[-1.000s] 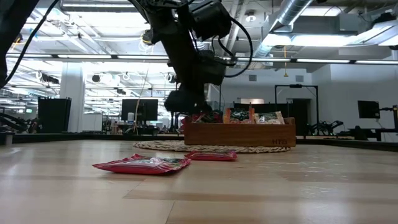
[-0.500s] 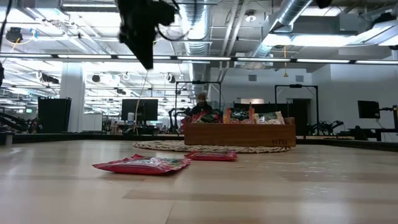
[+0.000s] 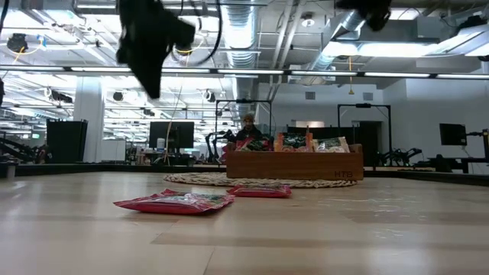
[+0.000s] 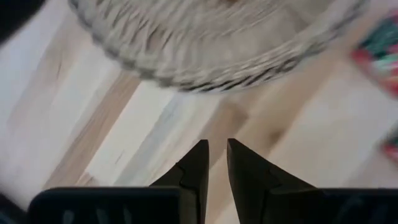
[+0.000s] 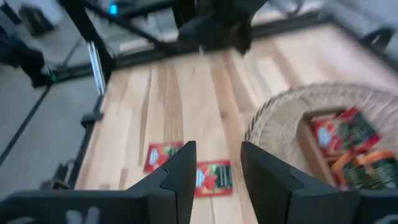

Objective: Pick & Place Tea
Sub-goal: Put the left red tea bag into the left slot of the wooden organizer

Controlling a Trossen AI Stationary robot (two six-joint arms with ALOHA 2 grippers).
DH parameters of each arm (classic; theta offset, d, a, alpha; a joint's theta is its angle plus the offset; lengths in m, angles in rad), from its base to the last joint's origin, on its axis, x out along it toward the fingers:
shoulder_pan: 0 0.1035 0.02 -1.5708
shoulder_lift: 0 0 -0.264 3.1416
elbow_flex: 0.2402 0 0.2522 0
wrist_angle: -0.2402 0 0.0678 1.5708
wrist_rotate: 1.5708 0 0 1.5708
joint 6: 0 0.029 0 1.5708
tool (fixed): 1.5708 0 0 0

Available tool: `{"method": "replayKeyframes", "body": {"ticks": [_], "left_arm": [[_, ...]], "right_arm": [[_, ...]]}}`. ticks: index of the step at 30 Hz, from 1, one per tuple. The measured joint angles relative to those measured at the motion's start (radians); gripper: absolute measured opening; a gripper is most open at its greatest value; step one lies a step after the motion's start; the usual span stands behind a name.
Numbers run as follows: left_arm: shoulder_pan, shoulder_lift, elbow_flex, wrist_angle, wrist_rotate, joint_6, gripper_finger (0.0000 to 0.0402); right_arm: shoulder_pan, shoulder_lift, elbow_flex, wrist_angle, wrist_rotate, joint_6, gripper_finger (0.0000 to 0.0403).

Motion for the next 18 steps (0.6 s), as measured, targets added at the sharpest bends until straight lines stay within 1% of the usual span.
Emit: {"method": "replayKeyframes", "body": {"ticks": [5,8,12,18], "left_arm": [[0.065,-0.008,-0.142,0.045,0.010,0.001,0.0050],[0.106,-0.034,-0.218,0.103,0.026,0.044,0.0050],[0.173,-0.098,-0.299,0.205,0.081,0.124,0.0050],[0.291,-0.264,-0.414,0.307,0.147,0.177,0.0050]], "right_arm": [[-0.124,0.125,0.000,0.043,-0.129,-0.001,0.0118],[-0.212,0.192,0.043,0.043,-0.227,-0.001,0.0118],[-0.321,0.311,0.152,-0.008,-0.359,-0.032,0.0118],[-0.417,0.526,0.379,-0.130,-0.441,-0.136,0.0118]]}}
